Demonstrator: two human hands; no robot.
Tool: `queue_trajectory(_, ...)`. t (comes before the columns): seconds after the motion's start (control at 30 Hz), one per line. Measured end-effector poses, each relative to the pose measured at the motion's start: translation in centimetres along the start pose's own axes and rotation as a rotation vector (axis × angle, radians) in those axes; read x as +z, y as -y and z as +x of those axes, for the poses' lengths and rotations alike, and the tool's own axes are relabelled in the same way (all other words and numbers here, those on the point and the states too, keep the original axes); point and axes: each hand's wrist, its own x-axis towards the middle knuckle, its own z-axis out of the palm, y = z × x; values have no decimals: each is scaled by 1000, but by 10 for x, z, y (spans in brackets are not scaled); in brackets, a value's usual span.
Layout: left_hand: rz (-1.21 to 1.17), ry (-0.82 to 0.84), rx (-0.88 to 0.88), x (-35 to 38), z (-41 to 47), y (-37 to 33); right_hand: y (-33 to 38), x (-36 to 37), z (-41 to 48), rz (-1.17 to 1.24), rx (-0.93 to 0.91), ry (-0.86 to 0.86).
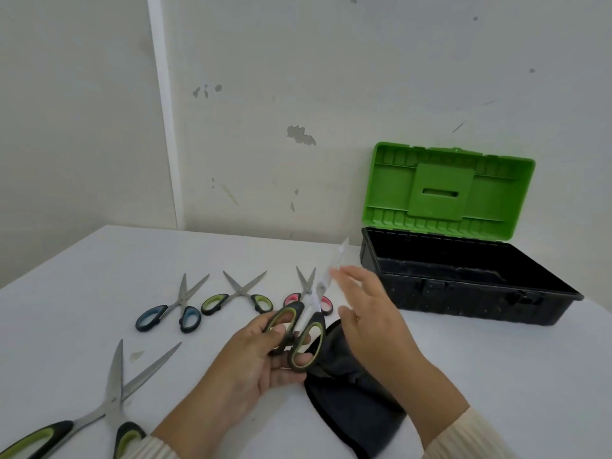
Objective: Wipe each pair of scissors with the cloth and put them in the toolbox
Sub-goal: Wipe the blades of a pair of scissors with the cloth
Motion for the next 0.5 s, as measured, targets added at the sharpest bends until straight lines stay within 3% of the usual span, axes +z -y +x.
queue_trajectory(0.1,88,111,-34,5,-2,-5,-6,-6,-4,-206,-166,120)
queue_trajectory(0.23,89,214,-31,22,4,-8,-22,-22,-12,-150,-105,23)
queue_trajectory(0.3,-35,185,10,35,16,-1,-37,-31,-15,-140,9,13)
queue_trajectory(0.4,-163,-18,151,60,39,9,-62,-43,-14,-150,194,23)
queue_trajectory(0.43,-64,-95,185,69,46,14,-69,-47,-10,-161,236,10)
queue_trajectory(0.5,385,-188,230,84,61,24,-82,-59,5,-191,264,-46)
